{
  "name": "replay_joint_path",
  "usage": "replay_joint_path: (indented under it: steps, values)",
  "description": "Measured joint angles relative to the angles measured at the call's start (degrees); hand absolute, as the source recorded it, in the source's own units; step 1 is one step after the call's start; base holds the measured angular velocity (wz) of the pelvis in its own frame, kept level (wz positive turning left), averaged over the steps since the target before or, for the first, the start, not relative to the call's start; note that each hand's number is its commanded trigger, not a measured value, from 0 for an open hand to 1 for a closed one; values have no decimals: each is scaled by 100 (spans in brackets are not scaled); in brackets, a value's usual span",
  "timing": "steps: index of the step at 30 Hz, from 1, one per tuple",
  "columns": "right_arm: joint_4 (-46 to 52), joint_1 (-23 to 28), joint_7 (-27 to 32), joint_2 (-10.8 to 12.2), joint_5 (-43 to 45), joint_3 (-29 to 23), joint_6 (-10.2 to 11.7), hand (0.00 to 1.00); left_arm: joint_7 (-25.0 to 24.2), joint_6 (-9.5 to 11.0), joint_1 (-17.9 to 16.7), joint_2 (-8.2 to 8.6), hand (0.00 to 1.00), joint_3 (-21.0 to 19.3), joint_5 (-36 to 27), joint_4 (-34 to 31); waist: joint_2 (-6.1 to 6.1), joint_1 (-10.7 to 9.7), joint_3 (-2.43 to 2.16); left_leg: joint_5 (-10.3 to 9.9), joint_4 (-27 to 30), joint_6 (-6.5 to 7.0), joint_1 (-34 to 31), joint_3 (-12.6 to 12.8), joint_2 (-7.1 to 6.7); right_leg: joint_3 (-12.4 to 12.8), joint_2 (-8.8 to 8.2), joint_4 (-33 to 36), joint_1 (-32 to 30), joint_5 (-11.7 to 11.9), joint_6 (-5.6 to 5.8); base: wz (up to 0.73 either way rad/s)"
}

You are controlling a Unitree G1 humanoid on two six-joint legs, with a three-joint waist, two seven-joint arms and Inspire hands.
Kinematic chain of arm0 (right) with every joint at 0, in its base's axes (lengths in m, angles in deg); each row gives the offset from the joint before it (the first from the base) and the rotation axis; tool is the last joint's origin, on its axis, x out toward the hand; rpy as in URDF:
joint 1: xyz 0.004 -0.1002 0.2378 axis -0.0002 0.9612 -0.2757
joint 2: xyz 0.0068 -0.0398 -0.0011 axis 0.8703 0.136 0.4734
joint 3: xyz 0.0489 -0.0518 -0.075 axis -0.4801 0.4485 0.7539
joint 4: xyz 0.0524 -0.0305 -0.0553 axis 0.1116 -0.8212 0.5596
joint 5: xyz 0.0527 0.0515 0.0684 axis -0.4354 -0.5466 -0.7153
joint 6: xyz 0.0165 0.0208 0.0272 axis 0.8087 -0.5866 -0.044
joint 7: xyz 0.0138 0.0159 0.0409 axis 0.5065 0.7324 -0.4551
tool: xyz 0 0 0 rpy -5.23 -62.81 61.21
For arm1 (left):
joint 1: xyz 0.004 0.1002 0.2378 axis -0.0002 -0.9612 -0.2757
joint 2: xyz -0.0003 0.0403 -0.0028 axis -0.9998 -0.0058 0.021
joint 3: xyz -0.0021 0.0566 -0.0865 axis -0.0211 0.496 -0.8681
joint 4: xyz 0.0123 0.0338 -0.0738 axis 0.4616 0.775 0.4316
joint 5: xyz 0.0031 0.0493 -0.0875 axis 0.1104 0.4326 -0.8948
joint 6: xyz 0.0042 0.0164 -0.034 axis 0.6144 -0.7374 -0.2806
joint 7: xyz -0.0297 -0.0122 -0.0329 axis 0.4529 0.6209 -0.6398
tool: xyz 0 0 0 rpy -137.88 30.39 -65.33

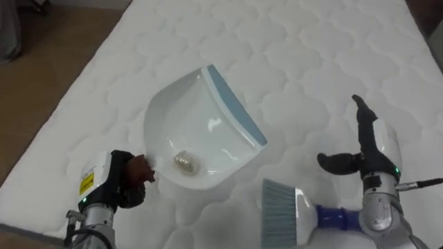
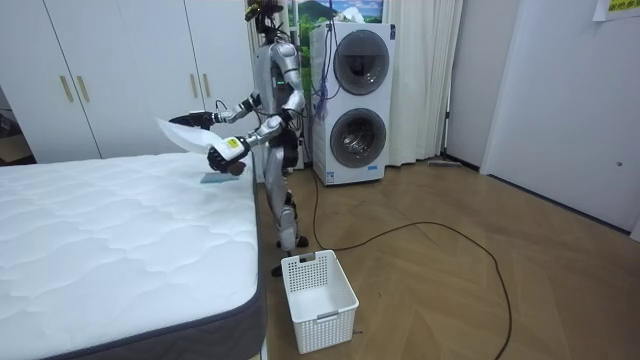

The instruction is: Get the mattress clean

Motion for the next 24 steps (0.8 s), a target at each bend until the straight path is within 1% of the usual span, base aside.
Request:
replay_joint_path:
  steps: [1, 2, 3, 4, 5, 6, 7, 8, 9, 10, 11, 12, 13, 14, 15, 16, 17, 18, 19, 20, 21, 22, 23, 24]
  values:
    - [0, 0, 45, 2, -3, -31, 3, 0, 0, 4, 20, 12, 100, 7, -1, 8, -2, -75, 24, 3, 69, 21, -26, 323, 109, -186, -42, 16, -18, -46, 8, 119]
    - [-2, 5, 117, 7, -21, -92, -4, 0, 0, 25, 25, 30, 100, 18, -38, 21, -6, -156, 34, -168, 431, 84, -111, 932, 323, -481, -90, 138, -19, -142, 19, 94]
    - [-1, 3, 167, 9, -32, -114, -4, 0, 7, 28, 20, 30, 100, 14, -115, 26, 20, -148, 44, -455, 812, 37, -125, 1220, 513, -621, -77, 248, 5, -223, 36, 70]
    - [-1, 2, 180, 8, -44, -119, -2, 0, 18, 27, 21, 31, 100, 10, -121, 26, 44, -141, 65, -538, 887, 56, -131, 1209, 547, -661, -61, 302, 38, -262, 51, 49]
    - [-1, 2, 182, 21, -103, -126, -3, 0, 19, 19, 14, 30, 100, 5, -124, 31, 77, -116, 90, -600, 889, 104, -166, 1084, 506, -709, -68, 417, 75, -322, 109, 56]
    - [2, -25, 186, 21, -147, -149, -3, 0, 23, 20, 22, 32, 100, 5, -133, 31, 74, -117, 87, -594, 832, 127, -202, 921, 396, -709, -79, 475, 50, -360, 162, 54]
    - [2, -40, 197, 21, -162, -159, -4, 0, 24, 20, 23, 32, 100, 5, -141, 30, 85, -101, 85, -576, 784, 155, -202, 882, 349, -691, -81, 520, 37, -359, 167, 48]
    - [2, -45, 259, 24, -157, -154, -4, 0, 25, 20, 22, 27, 100, 4, -167, 29, 118, -84, 74, -539, 697, 186, -200, 802, 273, -630, -108, 562, 11, -350, 182, 36]
    - [2, -46, 324, 65, -150, -142, -4, 0, 25, 20, 23, 17, 100, 0, -196, 16, 148, -4, 56, -494, 603, 195, -183, 710, 198, -520, -160, 713, -53, -351, 183, 39]
    - [2, -45, 357, 94, -145, -141, -3, 0, 27, 21, 23, 19, 100, 0, -200, 2, 167, 3, 43, -461, 544, 199, -174, 642, 162, -474, -193, 840, -103, -350, 183, 47]
    - [1, -44, 406, 131, -138, -144, -1, 0, 29, 39, 31, 20, 100, 2, -199, -10, 205, -19, 24, -376, 430, 215, -132, 442, 106, -277, -268, 1232, -292, -375, 170, 56]
    - [2, -44, 478, 180, -115, -144, 15, 0, 29, 60, 32, 4, 100, -10, -196, -12, 240, -17, 14, -300, 293, 191, -102, 168, 79, 272, -151, 1340, -541, -492, 114, 60]
    - [2, -44, 512, 199, -118, -143, 46, 0, 30, 72, 38, -8, 100, -20, -197, -12, 251, -32, 17, -262, 223, 171, -95, 44, 78, 565, -61, 1275, -675, -505, 84, 62]
    - [55, -60, 563, 211, -122, -123, 59, 0, 48, 86, 46, 2, 100, -64, -206, -11, 250, -45, 17, -142, 78, 125, -93, -200, 55, 998, 128, 895, -914, -459, 35, 49]
    - [211, -133, 620, 221, -87, -97, 60, 0, 83, 133, 35, 26, 100, -138, -210, 23, 262, -83, 18, -16, -18, 71, -185, -626, -31, 1307, 322, 384, -908, -85, -15, 60]
    - [320, -129, 703, 236, -53, -82, 66, 0, 81, 148, 31, 10, 100, -154, -207, 14, 237, -148, 22, 52, -19, 56, -277, -831, -130, 1349, 357, 229, -785, 371, -21, 108]
    - [427, -77, 908, 211, -45, -99, 74, 0, 59, 166, 84, 56, 100, -131, -208, 80, 226, -382, 20, 169, -60, 34, -316, -1134, -297, 1080, 337, 57, -603, 402, -239, 149]
    - [447, -56, 1036, 216, -49, -149, 52, 0, 17, 208, 77, 74, 100, -92, -217, 76, 210, -482, 26, 270, -166, 46, -262, -1136, -309, 777, 311, -20, -462, 393, -225, 147]
    - [477, -38, 1072, 221, -50, -179, 51, 0, 16, 232, 76, 72, 100, -71, -217, 63, 202, -520, 30, 326, -196, 61, -258, -1149, -312, 683, 305, -65, -401, 387, -214, 117]
    - [611, 57, 1143, 222, -47, -223, 50, 0, 16, 239, 75, 69, 100, -25, -214, 22, 182, -561, 43, 426, -235, 49, -252, -1414, -373, 603, 319, -77, -336, 341, -131, 113]
    - [806, 196, 1217, 222, -49, -256, 51, 0, 16, 239, 75, 69, 100, 21, -216, -20, 160, -586, 37, 512, -269, 1, -271, -1736, -497, 674, 368, -29, -313, 244, -38, 120]
    - [915, 280, 1253, 224, -48, -284, 51, 0, 13, 239, 88, 69, 100, 38, -213, -42, 133, -615, 41, 581, -306, -20, -279, -1876, -569, 782, 375, 9, -327, 204, -51, 134]
    - [1090, 464, 1362, 227, -56, -339, 50, 0, 9, 240, 119, 67, 100, 84, -203, -63, 23, -611, 11, 673, -391, -194, -240, -2040, -732, 708, 285, 45, -374, 113, -193, 124]
    - [1150, 570, 1452, 250, -52, -353, 49, 0, 3, 246, 101, 60, 100, 94, -205, -71, -132, -560, 23, 498, 6, -62, -276, -1539, -616, 112, 28, 115, -345, 70, -146, 98]
